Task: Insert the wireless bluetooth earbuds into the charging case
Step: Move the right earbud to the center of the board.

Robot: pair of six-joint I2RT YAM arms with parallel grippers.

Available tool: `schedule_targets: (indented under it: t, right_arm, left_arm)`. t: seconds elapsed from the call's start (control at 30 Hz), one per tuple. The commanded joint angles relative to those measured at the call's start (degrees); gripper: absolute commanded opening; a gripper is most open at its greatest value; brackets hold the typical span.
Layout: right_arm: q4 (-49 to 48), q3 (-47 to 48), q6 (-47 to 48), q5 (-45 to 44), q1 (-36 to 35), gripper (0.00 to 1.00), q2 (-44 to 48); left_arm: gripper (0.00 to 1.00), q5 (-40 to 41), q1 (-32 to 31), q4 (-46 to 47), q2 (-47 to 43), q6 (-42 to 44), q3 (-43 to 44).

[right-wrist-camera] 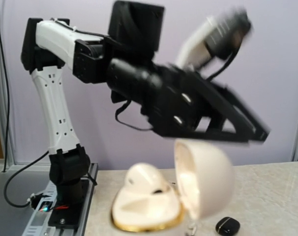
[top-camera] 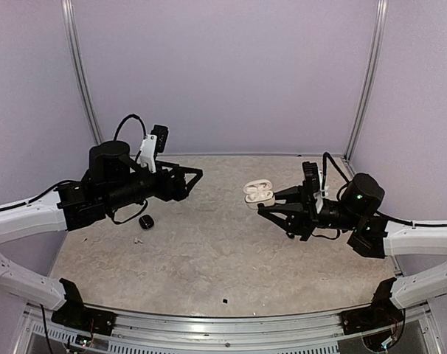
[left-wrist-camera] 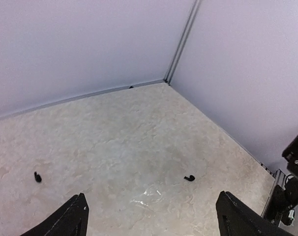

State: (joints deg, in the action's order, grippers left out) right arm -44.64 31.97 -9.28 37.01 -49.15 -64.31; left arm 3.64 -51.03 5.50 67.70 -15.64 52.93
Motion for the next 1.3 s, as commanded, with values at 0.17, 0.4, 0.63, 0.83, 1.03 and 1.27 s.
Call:
schedule_targets:
  t: [0.17,0.4,0.63,0.83,1.03,1.27]
  right_arm:
    - [-0.9,-1.0,-0.3,0.3,1.2,0.00,1.5]
    - [-1.3,-1.4,-0.3,0.8,1.3,0.00,1.2]
    - [-1.6,-1.5,-0.4,1.0,1.5,0.00,1.1]
    - [-1.1,-1.5,0.0,0.9,1.5,0.00,1.5]
    - [-0.7,-1.5,0.2,0.7,1.6,0.00,1.5]
    - [-0.4,-1.5,0.7,0.7,1.7,0.00,1.5]
  left_arm:
    - [0.85,14.3,8.1,-30.2,0.6,-30.1,-5.9]
    - [0.69,7.2,19.0,-30.4,-6.4,-34.9,-18.1]
    - [0.61,3.9,26.6,-27.1,-5.8,-32.6,-21.3]
    - [0.52,1.9,28.9,-23.4,-0.6,-31.8,-20.5]
    - [0.46,2.6,29.0,-21.8,5.1,-32.9,-18.7]
    - [0.45,2.5,28.9,-20.0,11.3,-32.4,-17.5]
